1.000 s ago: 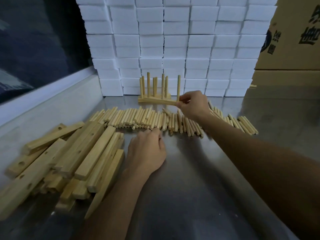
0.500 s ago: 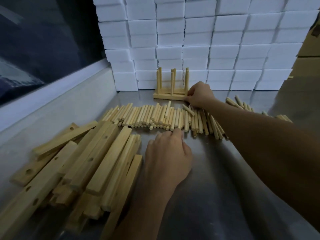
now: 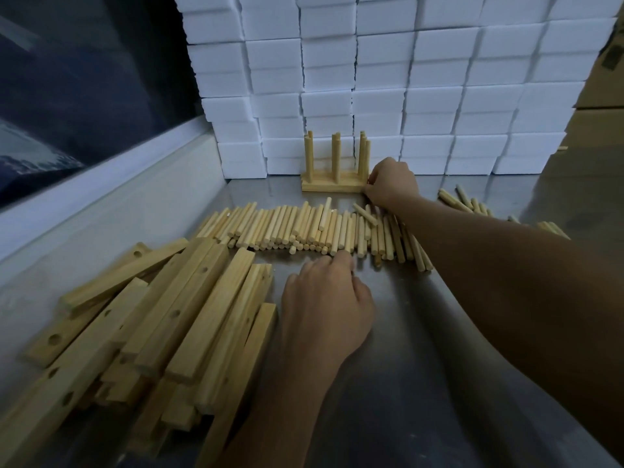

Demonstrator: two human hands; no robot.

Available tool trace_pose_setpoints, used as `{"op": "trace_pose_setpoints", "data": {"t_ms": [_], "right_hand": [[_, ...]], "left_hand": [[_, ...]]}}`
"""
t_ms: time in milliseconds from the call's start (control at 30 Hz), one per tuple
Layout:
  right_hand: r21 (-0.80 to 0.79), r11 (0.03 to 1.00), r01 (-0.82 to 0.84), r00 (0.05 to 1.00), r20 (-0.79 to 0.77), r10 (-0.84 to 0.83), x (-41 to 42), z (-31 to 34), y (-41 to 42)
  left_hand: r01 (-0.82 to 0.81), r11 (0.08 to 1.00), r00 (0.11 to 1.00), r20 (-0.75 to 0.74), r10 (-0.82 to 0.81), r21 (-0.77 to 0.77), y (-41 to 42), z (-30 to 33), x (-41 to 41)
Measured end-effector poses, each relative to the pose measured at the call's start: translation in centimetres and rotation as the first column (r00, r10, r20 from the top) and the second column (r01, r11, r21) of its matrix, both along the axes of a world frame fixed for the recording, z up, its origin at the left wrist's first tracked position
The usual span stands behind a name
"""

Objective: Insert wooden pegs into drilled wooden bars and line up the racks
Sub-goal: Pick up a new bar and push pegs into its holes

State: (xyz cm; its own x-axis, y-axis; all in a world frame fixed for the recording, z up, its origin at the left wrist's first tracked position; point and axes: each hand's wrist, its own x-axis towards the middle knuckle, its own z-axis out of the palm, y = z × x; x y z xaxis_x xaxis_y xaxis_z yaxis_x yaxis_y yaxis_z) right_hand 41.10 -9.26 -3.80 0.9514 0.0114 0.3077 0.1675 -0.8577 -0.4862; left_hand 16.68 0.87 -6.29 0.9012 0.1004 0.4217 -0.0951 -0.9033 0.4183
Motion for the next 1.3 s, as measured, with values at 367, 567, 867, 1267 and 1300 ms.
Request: {"op": "trace_pose_setpoints", "data": {"t_ms": [367,567,867,1267,1300], "right_hand": [[-0.008,1.000,0.012,0.997,0.076,-0.011,-3.4,2.2,-0.9],[0.042,0.999,-0.029,0.987,0.157,0.023,-9.0,3.5,-2.3],[0.303,0.943,-0.140,0.928,0.372,0.018,-19.4,1.9,-6.6],[0.399,0.911,-0.100,0.941,0.336,-0.044,-21.7,-1.8,-9.2],[0.397,0.912,-0.104,0.941,0.335,-0.038,-21.7,-1.8,-9.2]], "left_hand": [[-0.008,0.998,0.999,-0.037,0.010,0.057,-0.2,0.2,-0.2],[-0.053,0.982,0.998,-0.033,0.060,0.181,-0.7,0.6,-1.1],[-0.319,0.892,0.931,-0.071,0.359,0.321,-3.1,1.6,-3.3],[-0.037,0.964,0.992,-0.104,0.067,0.264,-4.6,2.0,-3.9],[-0.040,0.960,0.995,-0.079,0.064,0.279,-4.5,2.1,-3.9]]}}
